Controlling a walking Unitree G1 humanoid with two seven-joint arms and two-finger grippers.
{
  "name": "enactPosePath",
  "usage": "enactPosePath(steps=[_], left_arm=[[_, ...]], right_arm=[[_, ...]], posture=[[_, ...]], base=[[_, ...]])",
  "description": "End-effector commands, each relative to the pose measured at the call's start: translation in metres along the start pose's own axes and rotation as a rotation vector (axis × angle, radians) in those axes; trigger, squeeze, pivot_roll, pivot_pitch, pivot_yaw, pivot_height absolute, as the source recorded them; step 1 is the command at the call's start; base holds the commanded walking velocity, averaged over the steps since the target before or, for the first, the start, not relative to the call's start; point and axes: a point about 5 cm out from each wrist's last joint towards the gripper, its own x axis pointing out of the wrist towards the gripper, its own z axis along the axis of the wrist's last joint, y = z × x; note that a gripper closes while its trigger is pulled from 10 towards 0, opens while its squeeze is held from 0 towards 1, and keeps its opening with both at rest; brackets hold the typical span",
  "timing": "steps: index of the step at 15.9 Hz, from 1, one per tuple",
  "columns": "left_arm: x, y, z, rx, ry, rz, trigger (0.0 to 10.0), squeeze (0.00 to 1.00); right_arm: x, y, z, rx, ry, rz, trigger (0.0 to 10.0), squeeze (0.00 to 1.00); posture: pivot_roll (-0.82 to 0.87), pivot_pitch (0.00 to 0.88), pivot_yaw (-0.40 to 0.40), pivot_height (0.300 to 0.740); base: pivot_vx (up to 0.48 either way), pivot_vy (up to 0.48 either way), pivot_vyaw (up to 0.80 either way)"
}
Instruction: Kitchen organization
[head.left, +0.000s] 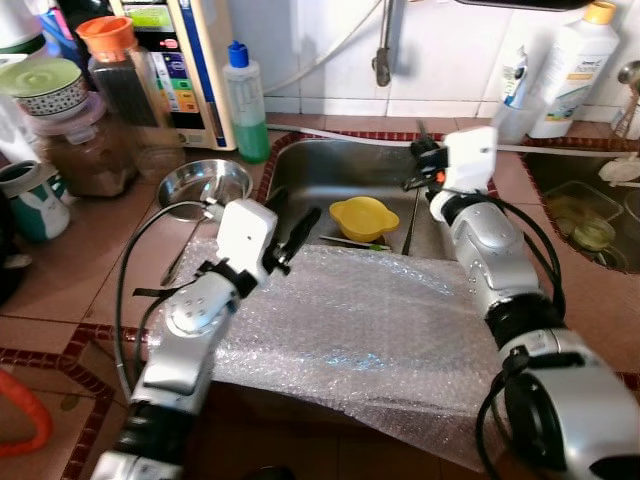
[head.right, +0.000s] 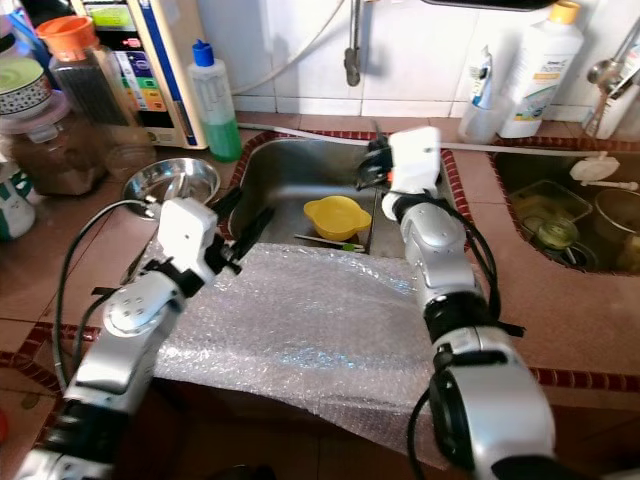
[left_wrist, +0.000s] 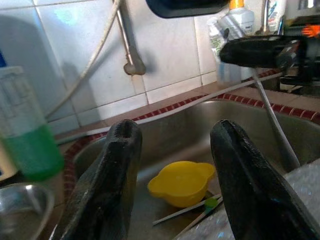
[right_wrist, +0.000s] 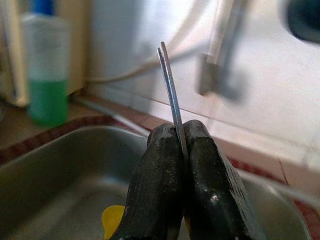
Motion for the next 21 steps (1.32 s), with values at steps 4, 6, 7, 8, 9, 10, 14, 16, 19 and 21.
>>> enactPosePath(steps=[4,6,7,8,9,10,14,16,19,21], left_arm=[[-0.020,0.002,-0.004,0.030,0.063,-0.012,10.0,1.00],[-0.025,0.003,-0.004,0.030,0.075,0.012,10.0,1.00],[-0.026,0.004,-0.004,0.035,0.080,0.021,10.0,1.00],[-0.026,0.004,-0.004,0.035,0.082,0.027,10.0,1.00],[-0.027,0.004,-0.004,0.033,0.086,0.036,10.0,1.00],[-0.028,0.004,-0.003,0.034,0.089,0.041,10.0,1.00],[-0.029,0.005,-0.003,0.036,0.099,0.052,10.0,1.00],[-0.030,0.004,-0.004,0.036,0.112,0.059,10.0,1.00],[-0.029,0.006,-0.005,0.046,0.122,0.071,10.0,1.00],[-0.026,0.016,-0.006,0.072,0.137,0.130,10.0,1.00]], right_arm=[[-0.015,0.002,-0.040,-0.263,0.204,0.112,0.0,0.00],[-0.021,0.002,-0.050,-0.391,0.255,0.141,0.0,0.00],[-0.022,0.001,-0.052,-0.437,0.267,0.147,0.0,0.00],[-0.022,0.000,-0.052,-0.455,0.273,0.143,0.0,0.00],[-0.023,-0.001,-0.055,-0.512,0.302,0.157,0.0,0.00],[-0.023,0.000,-0.056,-0.517,0.312,0.165,4.2,0.00],[-0.028,0.005,-0.066,-0.515,0.378,0.215,10.0,1.00],[-0.030,0.007,-0.070,-0.502,0.398,0.243,10.0,1.00],[-0.031,0.006,-0.070,-0.488,0.407,0.241,10.0,1.00],[-0.027,0.002,-0.064,-0.388,0.390,0.200,10.0,1.00]], posture=[[0.13,0.060,0.079,0.740],[0.14,0.060,0.079,0.740],[0.15,0.057,0.078,0.740],[0.15,0.058,0.078,0.740],[0.15,0.058,0.079,0.740],[0.15,0.058,0.079,0.740],[0.15,0.059,0.079,0.740],[0.15,0.062,0.077,0.740],[0.15,0.065,0.075,0.740],[0.15,0.065,0.072,0.740]], base=[[0.000,0.000,0.00],[0.000,0.000,0.00],[0.000,0.000,0.00],[0.000,0.000,0.00],[0.000,0.000,0.00],[0.000,0.000,0.00],[0.000,0.000,0.00],[0.000,0.000,0.00],[0.000,0.000,0.00],[0.000,0.000,0.00]])
